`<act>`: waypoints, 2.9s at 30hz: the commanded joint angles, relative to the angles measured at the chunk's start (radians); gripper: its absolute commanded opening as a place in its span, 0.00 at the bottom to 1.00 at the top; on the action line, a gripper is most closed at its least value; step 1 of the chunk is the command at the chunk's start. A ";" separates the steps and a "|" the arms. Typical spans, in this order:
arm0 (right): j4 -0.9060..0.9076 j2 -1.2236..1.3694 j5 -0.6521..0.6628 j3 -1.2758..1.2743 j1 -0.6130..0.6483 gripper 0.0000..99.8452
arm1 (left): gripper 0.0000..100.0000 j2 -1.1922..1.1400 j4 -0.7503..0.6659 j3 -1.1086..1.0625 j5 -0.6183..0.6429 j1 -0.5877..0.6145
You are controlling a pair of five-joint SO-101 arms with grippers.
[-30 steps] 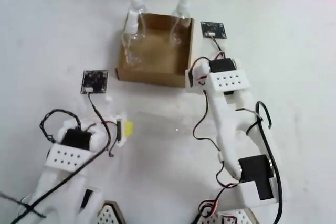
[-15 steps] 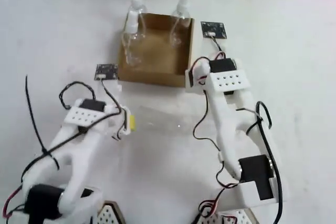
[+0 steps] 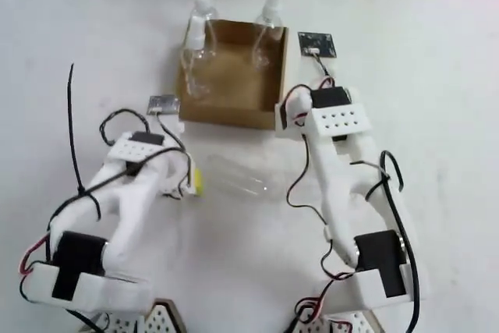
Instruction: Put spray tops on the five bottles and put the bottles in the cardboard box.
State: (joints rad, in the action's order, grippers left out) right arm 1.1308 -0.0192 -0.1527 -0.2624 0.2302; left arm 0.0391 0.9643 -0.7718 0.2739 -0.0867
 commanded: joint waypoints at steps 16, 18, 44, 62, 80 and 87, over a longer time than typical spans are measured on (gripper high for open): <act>-0.008 -0.064 0.011 0.014 -0.030 0.02 | 0.02 -0.050 0.021 0.086 -0.221 -0.019; 0.018 -0.094 0.020 0.014 -0.042 0.02 | 0.02 -0.050 0.021 0.086 -0.219 -0.008; 0.159 -0.277 0.227 -0.322 -0.441 0.02 | 0.02 -0.048 -0.015 0.127 -0.221 0.242; -0.179 -0.265 0.264 -0.539 -0.475 0.02 | 0.02 -0.050 -0.015 0.123 -0.221 0.243; -0.183 0.185 0.137 -0.091 -0.421 0.02 | 0.02 -0.050 -0.011 0.120 -0.221 0.249; -0.125 0.340 0.094 0.155 -0.349 0.02 | 0.02 -0.050 -0.012 0.120 -0.221 0.249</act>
State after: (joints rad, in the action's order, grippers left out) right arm 0.9820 0.3000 -0.0437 -0.2271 -0.1550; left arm -0.0115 0.9643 -0.6905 0.0637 0.1450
